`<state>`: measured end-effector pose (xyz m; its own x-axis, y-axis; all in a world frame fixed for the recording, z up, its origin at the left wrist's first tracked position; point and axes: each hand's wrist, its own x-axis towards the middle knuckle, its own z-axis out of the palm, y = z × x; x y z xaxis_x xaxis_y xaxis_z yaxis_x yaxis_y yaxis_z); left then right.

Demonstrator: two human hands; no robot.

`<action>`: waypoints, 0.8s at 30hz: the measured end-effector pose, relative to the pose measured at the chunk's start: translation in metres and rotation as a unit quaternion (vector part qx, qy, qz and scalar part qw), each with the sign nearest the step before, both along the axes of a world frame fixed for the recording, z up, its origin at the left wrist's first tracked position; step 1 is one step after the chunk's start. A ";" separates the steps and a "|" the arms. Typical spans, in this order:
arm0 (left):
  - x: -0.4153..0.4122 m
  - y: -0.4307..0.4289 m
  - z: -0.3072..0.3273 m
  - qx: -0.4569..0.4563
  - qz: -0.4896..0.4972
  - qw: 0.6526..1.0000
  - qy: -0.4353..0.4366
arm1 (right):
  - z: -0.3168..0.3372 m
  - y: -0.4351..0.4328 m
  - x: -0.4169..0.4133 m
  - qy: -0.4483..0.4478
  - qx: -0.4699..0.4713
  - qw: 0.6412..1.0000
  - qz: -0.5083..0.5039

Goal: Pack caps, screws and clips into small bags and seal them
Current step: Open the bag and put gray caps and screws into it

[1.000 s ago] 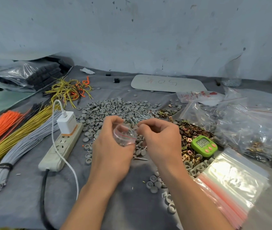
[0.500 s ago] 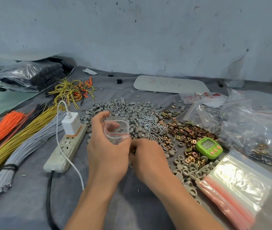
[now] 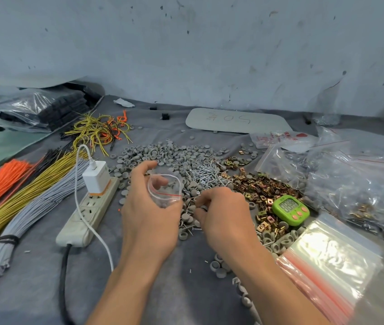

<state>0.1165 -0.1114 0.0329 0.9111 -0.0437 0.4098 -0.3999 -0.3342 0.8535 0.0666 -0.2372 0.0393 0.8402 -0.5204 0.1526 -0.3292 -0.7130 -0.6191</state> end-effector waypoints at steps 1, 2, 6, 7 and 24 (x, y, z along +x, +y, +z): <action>0.000 0.000 -0.001 0.009 -0.001 1.000 0.001 | -0.001 -0.001 -0.001 -0.005 0.009 1.000 0.003; 0.000 0.000 -0.001 0.025 -0.007 1.000 0.003 | -0.002 -0.002 -0.002 -0.023 0.028 0.999 0.009; -0.003 -0.003 -0.001 0.109 -0.041 0.993 -0.007 | 0.007 -0.005 -0.011 -0.193 0.159 0.968 0.033; -0.004 -0.004 -0.001 0.126 -0.049 0.991 -0.013 | 0.010 -0.005 -0.013 -0.223 0.190 0.955 0.047; -0.003 -0.005 -0.002 0.100 -0.059 0.993 -0.020 | 0.015 -0.007 -0.017 -0.266 0.177 0.948 0.011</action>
